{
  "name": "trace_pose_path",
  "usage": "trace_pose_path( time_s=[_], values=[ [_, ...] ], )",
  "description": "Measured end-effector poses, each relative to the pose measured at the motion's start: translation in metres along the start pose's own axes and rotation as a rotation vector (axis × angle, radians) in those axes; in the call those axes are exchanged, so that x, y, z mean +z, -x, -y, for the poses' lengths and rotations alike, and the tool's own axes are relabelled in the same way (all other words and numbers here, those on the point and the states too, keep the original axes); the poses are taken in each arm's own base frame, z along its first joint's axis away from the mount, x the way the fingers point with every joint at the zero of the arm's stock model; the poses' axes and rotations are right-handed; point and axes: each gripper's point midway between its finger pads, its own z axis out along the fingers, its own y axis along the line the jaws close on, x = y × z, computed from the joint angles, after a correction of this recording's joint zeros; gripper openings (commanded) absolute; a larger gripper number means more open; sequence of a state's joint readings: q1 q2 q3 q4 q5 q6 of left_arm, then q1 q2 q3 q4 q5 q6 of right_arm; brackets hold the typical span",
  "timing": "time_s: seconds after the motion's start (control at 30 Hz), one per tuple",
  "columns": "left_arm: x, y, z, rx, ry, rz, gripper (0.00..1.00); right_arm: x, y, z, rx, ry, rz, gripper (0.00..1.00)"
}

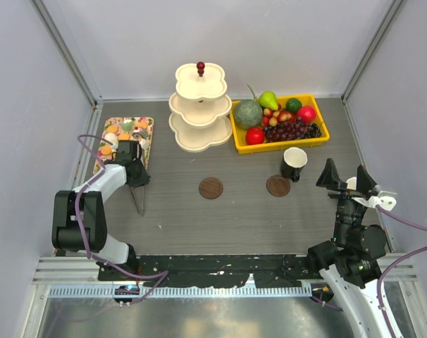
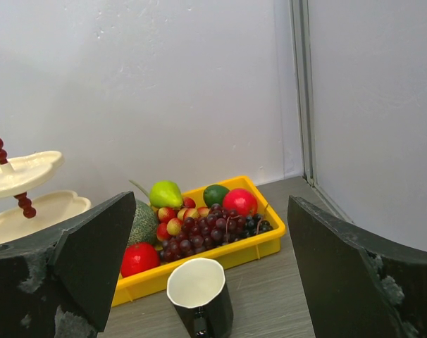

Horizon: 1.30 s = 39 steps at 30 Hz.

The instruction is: Serve the afternoon tea

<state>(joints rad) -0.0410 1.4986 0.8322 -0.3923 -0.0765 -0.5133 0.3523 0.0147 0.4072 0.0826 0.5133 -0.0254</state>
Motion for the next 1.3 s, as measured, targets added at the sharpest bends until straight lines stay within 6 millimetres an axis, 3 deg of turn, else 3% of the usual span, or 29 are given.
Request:
trace_pose_path(
  time_s=[0.23, 0.47, 0.73, 0.9, 0.93, 1.3],
  values=[
    [-0.002, -0.004, 0.005, 0.032, -0.015, -0.007, 0.0, 0.0, -0.002, 0.0, -0.002, 0.0, -0.003, 0.96],
    [-0.019, -0.004, 0.01, 0.055, -0.036, 0.009, 0.0, 0.0, -0.002, 0.0, -0.002, 0.0, -0.003, 0.95],
    [-0.059, 0.008, 0.034, 0.125, -0.105, 0.066, 0.0, 0.002, -0.008, -0.004, 0.007, 0.009, -0.029, 0.95],
    [-0.087, 0.009, 0.071, 0.248, -0.187, 0.081, 0.0, 0.011, -0.021, -0.024, 0.027, 0.068, -0.152, 0.95],
    [-0.097, 0.004, 0.088, 0.303, -0.23, 0.081, 0.0, 0.015, -0.027, -0.035, 0.036, 0.099, -0.203, 0.95],
    [-0.165, -0.058, 0.185, 0.647, -0.538, 0.014, 0.0, 0.017, -0.101, -0.105, 0.168, 0.308, -0.593, 0.95]
  ],
)
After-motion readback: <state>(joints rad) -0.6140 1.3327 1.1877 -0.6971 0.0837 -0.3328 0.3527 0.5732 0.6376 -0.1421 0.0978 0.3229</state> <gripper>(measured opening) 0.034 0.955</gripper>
